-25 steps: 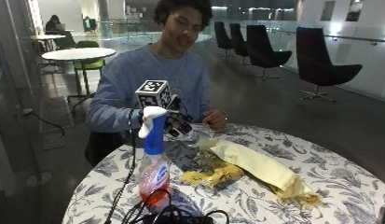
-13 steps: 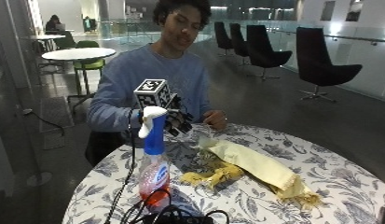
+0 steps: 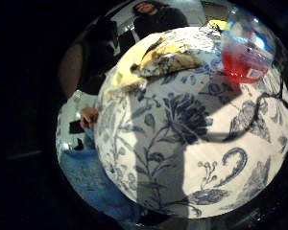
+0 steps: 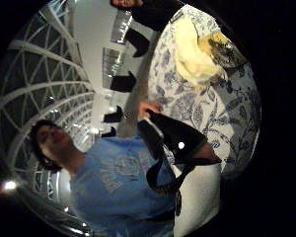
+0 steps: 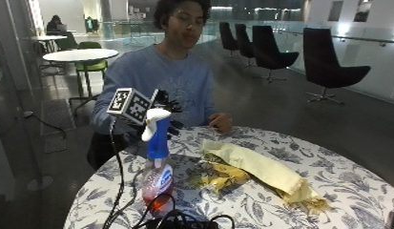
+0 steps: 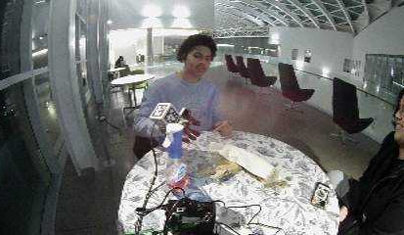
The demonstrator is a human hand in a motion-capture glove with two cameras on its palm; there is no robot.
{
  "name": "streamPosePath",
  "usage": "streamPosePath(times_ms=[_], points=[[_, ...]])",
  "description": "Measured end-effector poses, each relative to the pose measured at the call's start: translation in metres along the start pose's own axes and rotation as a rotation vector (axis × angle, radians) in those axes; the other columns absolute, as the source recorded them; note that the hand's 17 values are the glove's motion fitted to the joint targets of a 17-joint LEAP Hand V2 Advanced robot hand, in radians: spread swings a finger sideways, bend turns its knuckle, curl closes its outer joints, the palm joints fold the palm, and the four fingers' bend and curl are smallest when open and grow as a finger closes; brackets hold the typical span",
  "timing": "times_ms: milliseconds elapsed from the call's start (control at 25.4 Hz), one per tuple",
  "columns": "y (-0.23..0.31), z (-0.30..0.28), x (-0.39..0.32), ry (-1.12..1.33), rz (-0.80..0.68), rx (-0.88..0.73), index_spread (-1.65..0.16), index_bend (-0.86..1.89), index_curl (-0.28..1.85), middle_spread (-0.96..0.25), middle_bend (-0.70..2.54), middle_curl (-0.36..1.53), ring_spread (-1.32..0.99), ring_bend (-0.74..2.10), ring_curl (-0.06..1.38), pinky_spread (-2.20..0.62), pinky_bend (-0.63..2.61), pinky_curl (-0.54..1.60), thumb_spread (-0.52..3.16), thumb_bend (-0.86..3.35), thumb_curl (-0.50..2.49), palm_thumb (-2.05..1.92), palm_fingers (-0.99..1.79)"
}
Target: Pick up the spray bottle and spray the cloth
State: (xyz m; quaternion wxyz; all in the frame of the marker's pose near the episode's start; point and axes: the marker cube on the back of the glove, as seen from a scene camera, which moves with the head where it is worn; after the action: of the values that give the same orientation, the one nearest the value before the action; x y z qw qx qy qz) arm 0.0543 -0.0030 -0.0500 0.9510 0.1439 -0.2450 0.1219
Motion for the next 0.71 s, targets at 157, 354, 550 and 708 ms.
streamPosePath(times_ms=[157,354,550,708], points=[[-0.008,-0.030,0.023,-0.125,0.126,0.123,-0.41,0.00,0.14,0.00,0.29,0.32,0.06,0.44,0.29,0.20,0.48,0.32,1.07,0.07,0.22,0.45,0.43],[-0.030,-0.057,0.064,-0.157,0.283,0.297,-0.41,0.00,0.10,0.00,0.34,0.34,0.06,0.49,0.31,0.18,0.54,0.34,0.99,0.00,0.22,0.42,0.45],[-0.061,-0.075,0.092,-0.124,0.419,0.440,-0.40,0.03,0.08,0.00,0.36,0.36,0.06,0.50,0.32,0.17,0.58,0.36,0.95,-0.02,0.24,0.42,0.41],[-0.083,-0.076,0.106,-0.110,0.461,0.503,-0.38,0.07,0.09,0.00,0.35,0.36,0.05,0.52,0.32,0.15,0.58,0.36,0.93,-0.02,0.25,0.43,0.42]])
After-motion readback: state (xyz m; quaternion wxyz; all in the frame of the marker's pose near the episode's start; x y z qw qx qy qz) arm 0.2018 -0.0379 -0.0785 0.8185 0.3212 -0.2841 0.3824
